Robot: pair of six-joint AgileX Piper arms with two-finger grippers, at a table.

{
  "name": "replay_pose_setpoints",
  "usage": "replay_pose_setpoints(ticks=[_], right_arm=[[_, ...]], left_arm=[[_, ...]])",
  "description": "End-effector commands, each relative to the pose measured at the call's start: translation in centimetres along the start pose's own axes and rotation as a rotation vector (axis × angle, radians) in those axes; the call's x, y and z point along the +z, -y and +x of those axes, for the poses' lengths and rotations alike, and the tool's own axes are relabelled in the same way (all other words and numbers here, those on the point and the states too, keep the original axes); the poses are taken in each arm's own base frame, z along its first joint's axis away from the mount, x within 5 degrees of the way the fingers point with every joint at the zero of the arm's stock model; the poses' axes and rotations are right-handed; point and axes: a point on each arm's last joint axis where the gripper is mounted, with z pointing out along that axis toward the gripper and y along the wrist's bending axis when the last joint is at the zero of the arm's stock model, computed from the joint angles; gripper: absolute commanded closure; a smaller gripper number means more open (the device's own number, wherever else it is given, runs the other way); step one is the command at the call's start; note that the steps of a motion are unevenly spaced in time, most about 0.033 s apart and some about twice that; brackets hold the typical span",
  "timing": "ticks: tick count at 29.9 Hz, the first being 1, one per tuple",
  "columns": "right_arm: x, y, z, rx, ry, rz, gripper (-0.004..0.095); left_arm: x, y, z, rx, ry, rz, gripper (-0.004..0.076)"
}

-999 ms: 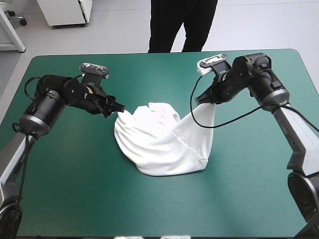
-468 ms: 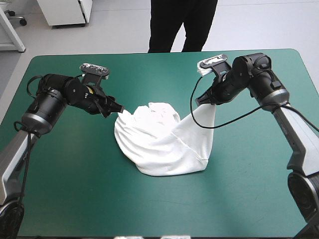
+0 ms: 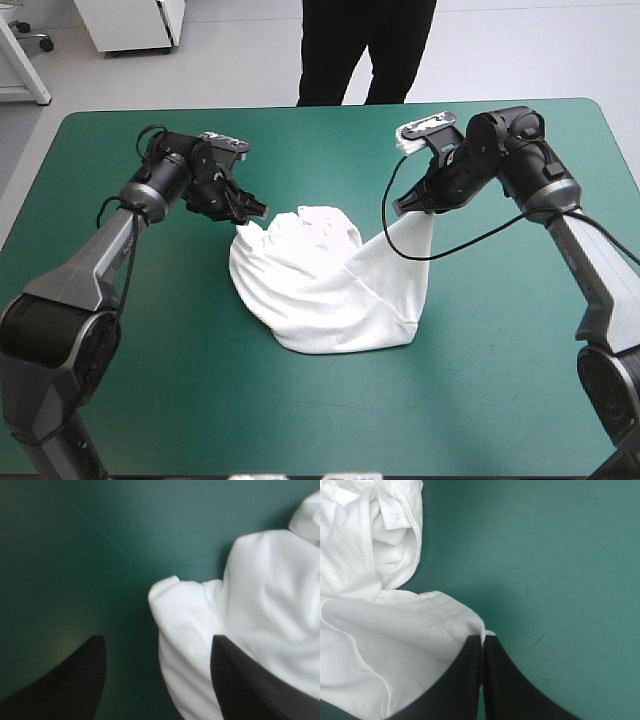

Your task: Fold the cloth

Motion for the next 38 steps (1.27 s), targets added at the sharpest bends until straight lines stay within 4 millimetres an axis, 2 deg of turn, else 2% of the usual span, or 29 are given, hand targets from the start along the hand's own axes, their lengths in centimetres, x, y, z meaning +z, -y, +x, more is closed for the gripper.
replay_pose_setpoints(ticks=[1,6,10,13,15,24,26,29,32,38], right_arm=[[-3.2,-0.3,-0.4,-0.021,0.108,0.014,0.0925],[-3.2,-0.3,-0.4,-0.023,0.109,0.012,0.0925],[-3.2,-0.4,-0.4,-0.022,0.110,0.005,0.0925],[-3.2,-0.4,-0.4,-0.024,0.111,-0.001,0.0925],[-3.2,-0.5,-0.4,-0.026,0.112,-0.006,0.0926],[-3.2,-0.5,-0.4,-0.023,0.113,-0.012,0.0925],[-3.2,-0.5,-0.4,-0.023,0.113,-0.012,0.0925],[-3.2,-0.5,-0.4,-0.028,0.113,-0.010,0.0925],[-3.2,-0.5,-0.4,-0.032,0.117,-0.009,0.0925],[-4.2,-0.4,-0.3,-0.041,0.138,0.014,0.0925]], left_arm=[[-0.7,-0.3,-1.6,-0.013,0.069,-0.020,0.0275],[2.9,-0.2,-2.2,-0.030,-0.009,-0.006,0.0275],[4.4,0.1,-2.0,-0.047,-0.051,0.027,0.0278],[4.7,0.3,-1.9,-0.052,-0.074,0.041,0.0302],[4.8,0.5,-1.7,-0.057,-0.088,0.061,0.0358],[5.7,0.9,-1.5,-0.059,-0.126,0.097,0.0732],[5.7,0.8,-1.5,-0.055,-0.124,0.090,0.0733],[4.3,0.5,-1.8,-0.041,-0.082,0.059,0.0733],[1.7,0.3,-2.1,-0.038,-0.035,0.046,0.0733],[-6.0,0.1,-1.3,-0.023,0.087,0.012,0.0733]])
